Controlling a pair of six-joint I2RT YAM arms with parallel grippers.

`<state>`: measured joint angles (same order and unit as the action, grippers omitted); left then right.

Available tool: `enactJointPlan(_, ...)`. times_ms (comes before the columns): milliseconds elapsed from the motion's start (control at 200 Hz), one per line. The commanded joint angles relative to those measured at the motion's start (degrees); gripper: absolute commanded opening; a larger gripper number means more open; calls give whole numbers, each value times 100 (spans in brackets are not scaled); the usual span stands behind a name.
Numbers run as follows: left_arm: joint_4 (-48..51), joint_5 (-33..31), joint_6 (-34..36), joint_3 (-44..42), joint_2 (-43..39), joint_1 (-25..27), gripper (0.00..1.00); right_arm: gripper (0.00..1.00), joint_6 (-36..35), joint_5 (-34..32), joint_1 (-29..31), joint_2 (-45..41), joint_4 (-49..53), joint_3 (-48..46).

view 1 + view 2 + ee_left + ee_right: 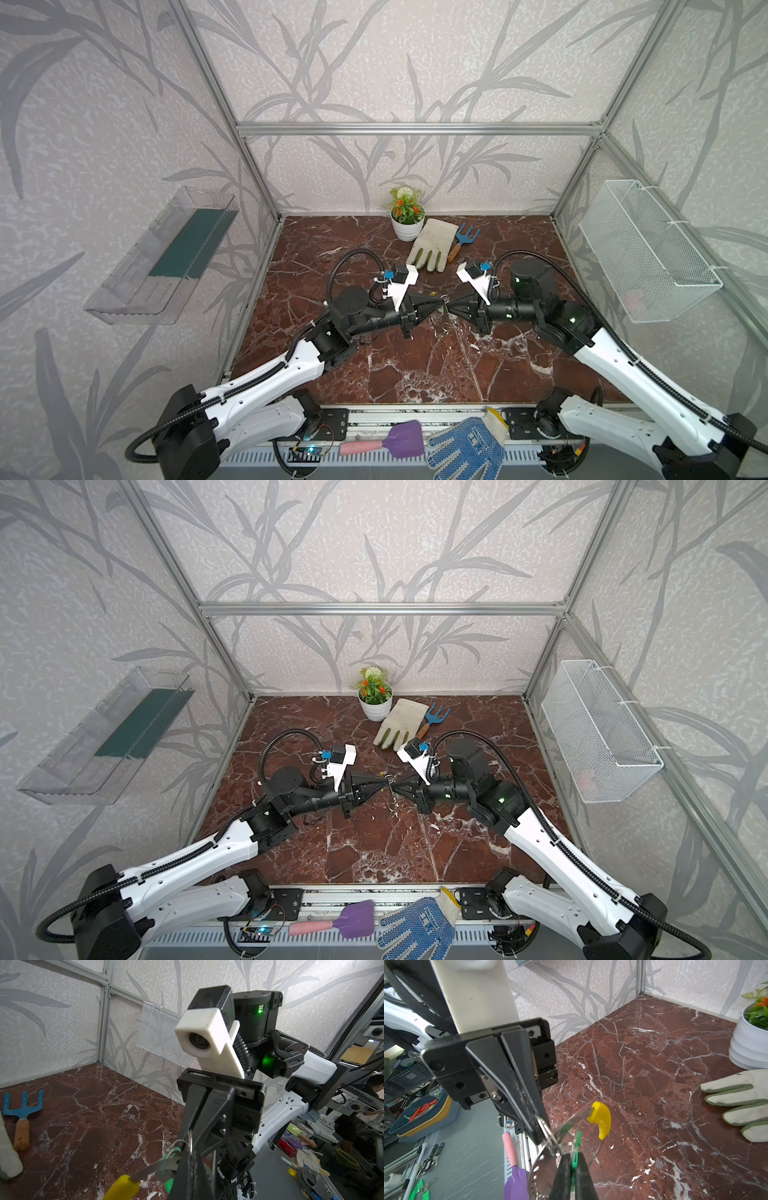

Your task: Put the keys on the keyring

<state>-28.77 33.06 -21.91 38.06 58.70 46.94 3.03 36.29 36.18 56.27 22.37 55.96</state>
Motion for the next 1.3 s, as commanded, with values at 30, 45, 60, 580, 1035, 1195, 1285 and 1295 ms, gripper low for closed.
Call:
enactJointPlan(30,21,30,177,30,-69,24,0,0,-98,84,-108,-24,223,252)
enactJointPlan(45,49,21,193,34,-69,23,0,0,-106,88,-108,-28,231,261)
enactJointPlan(60,76,16,210,35,-69,18,0,0,-101,93,-119,-33,233,270)
enactJointPlan(580,354,-395,433,47,-138,26,0,0,-215,106,-145,-124,500,365)
enactJointPlan(1035,346,-363,416,81,-70,26,0,0,-250,199,-142,-38,658,576)
enactJointPlan(1195,304,-417,390,71,-108,26,0,0,-280,294,-143,-20,676,604)
enactJointPlan(1285,105,-582,318,-15,-202,27,0,0,-233,291,-140,-11,640,485)
enactJointPlan(1295,79,-608,308,-26,-210,26,0,0,-233,288,-139,-11,631,468)
